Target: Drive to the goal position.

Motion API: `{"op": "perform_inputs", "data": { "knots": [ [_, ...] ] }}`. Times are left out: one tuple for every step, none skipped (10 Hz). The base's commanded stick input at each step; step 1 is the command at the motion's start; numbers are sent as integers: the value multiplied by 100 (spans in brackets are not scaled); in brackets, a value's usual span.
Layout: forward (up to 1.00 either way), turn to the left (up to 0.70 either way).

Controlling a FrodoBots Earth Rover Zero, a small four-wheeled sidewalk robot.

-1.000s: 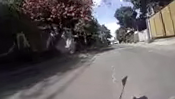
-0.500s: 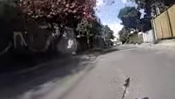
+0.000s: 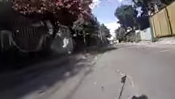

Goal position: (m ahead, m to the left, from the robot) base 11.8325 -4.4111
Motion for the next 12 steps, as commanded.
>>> {"op": "perform_inputs", "data": {
  "knots": [
    [100, -40],
    [100, -40],
    [100, -40],
    [100, -39],
    [100, 0],
    [100, 0],
    [100, 0],
    [100, 0],
    [100, 0],
    [100, 0],
    [100, 0],
    [100, 0]
  ]
}}
